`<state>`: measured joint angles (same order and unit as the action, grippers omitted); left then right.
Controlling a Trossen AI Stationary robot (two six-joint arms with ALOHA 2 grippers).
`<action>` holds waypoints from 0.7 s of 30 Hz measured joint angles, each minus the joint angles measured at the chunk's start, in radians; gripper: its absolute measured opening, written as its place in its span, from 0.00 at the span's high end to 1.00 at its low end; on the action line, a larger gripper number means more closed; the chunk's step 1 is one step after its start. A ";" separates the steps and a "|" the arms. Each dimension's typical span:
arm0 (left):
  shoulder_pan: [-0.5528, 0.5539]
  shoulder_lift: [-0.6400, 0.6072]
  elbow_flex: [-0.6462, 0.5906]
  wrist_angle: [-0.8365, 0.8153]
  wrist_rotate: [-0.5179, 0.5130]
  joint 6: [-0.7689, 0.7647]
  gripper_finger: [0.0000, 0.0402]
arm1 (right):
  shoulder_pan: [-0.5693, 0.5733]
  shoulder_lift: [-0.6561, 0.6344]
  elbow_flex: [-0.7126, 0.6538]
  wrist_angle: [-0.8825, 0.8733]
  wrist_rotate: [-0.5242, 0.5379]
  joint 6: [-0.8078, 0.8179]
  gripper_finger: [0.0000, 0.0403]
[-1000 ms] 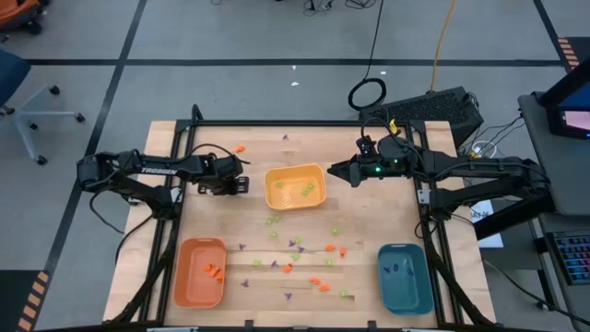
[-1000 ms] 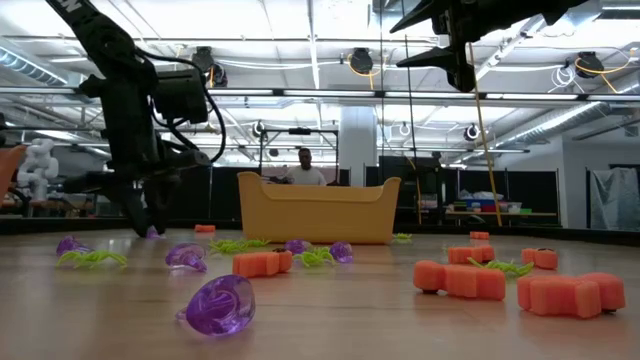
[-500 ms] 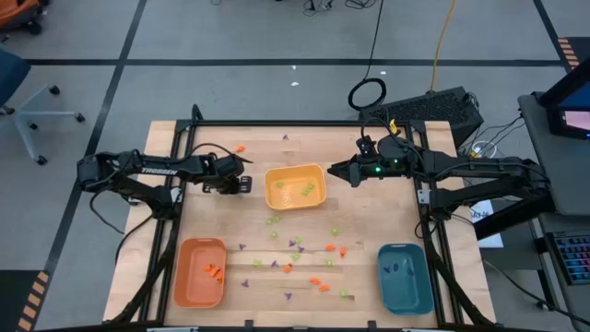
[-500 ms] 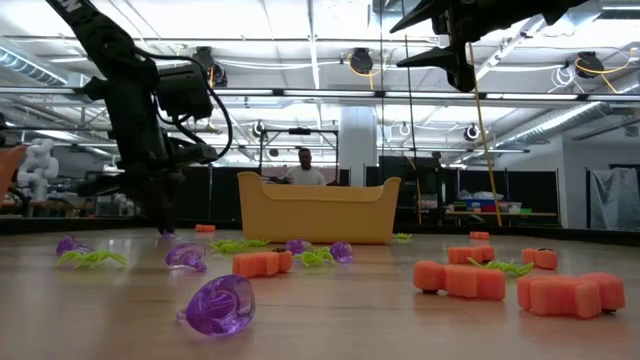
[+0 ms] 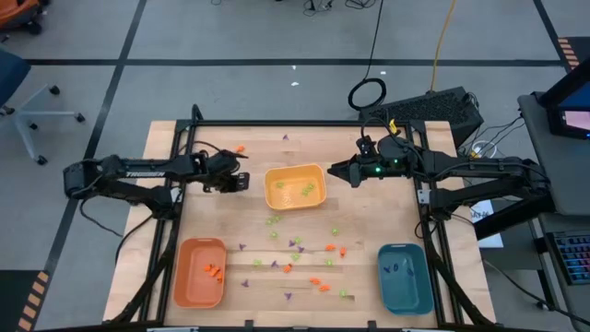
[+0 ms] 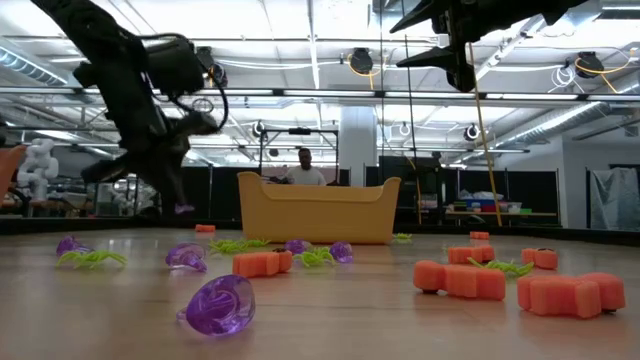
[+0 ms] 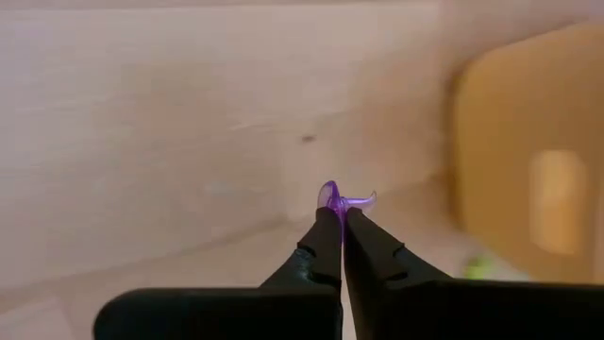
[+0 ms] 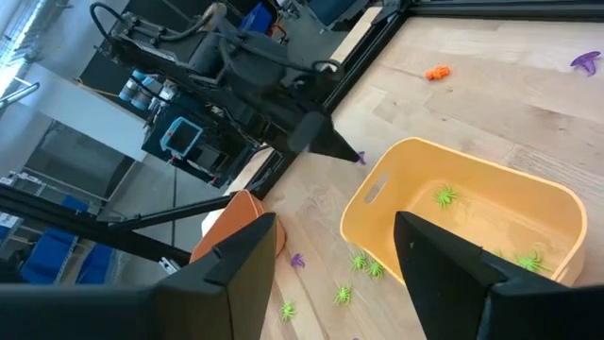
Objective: Sort Halloween decoration
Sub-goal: Put the violet witch hat toy into the blue bin
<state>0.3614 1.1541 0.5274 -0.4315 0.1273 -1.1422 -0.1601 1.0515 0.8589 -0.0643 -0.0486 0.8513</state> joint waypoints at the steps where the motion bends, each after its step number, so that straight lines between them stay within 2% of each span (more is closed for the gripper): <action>1: 0.000 -0.026 0.000 0.002 0.001 -0.005 1.00 | 0.000 0.000 0.000 0.000 0.000 0.000 0.50; 6: 0.000 -0.168 0.001 0.040 0.001 -0.059 1.00 | 0.000 0.000 0.000 0.000 0.000 -0.007 0.50; 13: 0.000 -0.336 0.002 0.258 0.000 -0.121 1.00 | 0.000 0.000 0.000 0.000 0.000 -0.008 0.50; 21: 0.000 -0.392 0.002 0.571 -0.024 -0.161 1.00 | 0.000 0.000 0.000 0.005 0.000 -0.008 0.50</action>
<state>0.3614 0.7616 0.5293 0.1392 0.1035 -1.3036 -0.1600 1.0515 0.8589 -0.0590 -0.0483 0.8436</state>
